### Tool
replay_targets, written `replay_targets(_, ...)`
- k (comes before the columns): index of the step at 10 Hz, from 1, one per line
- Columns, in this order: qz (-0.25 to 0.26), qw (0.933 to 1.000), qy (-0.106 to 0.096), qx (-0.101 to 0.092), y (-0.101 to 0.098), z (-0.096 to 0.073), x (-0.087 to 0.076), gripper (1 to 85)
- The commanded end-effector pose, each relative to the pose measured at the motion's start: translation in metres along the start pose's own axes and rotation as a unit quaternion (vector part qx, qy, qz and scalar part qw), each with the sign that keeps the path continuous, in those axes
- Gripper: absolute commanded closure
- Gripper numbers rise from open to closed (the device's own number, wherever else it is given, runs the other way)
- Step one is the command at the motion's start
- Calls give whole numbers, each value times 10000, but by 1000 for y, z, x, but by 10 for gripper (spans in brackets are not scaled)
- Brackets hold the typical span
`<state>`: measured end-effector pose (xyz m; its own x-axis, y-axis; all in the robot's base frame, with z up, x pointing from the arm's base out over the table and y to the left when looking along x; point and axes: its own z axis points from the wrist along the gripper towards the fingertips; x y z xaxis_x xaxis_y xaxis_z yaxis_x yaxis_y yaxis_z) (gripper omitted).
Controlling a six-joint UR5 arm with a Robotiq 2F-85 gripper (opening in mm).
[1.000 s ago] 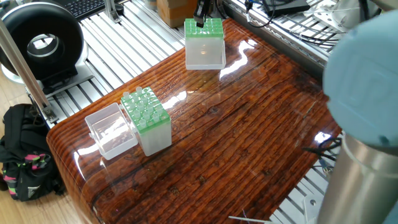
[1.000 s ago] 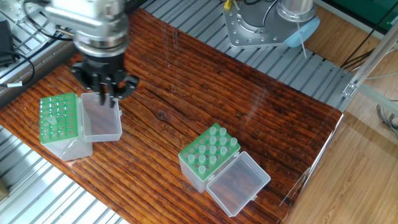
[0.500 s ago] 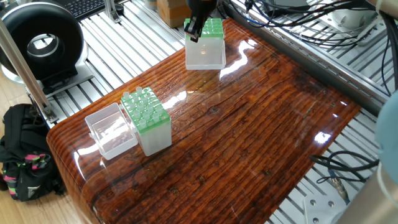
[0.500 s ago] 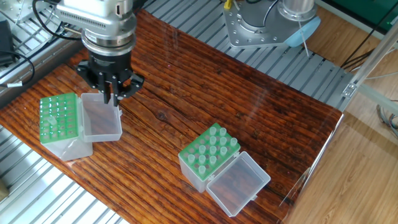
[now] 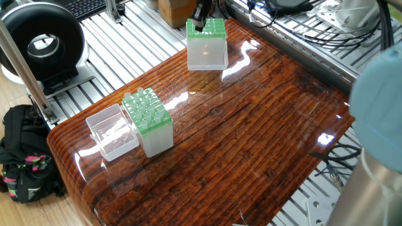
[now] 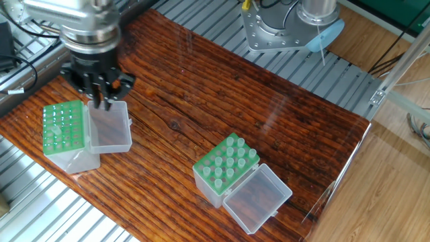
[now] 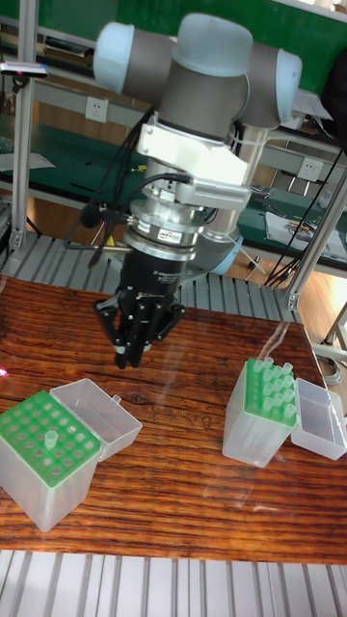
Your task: Transfer all large pipette tips from one holder to another
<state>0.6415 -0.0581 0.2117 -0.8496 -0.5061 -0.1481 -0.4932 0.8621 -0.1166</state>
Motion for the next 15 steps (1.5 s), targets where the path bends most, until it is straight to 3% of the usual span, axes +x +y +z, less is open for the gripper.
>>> replay_targets(1,-68,9999,-37,-101,-12,-3,-2,620)
replay_targets(9,-52,9999,-73,-132,-12,-7,-7,620)
replay_targets(12,-305,9995,-48,-102,-34,-3,-7,620)
replay_targets(15,-635,9978,-172,-9,-63,16,-25,620)
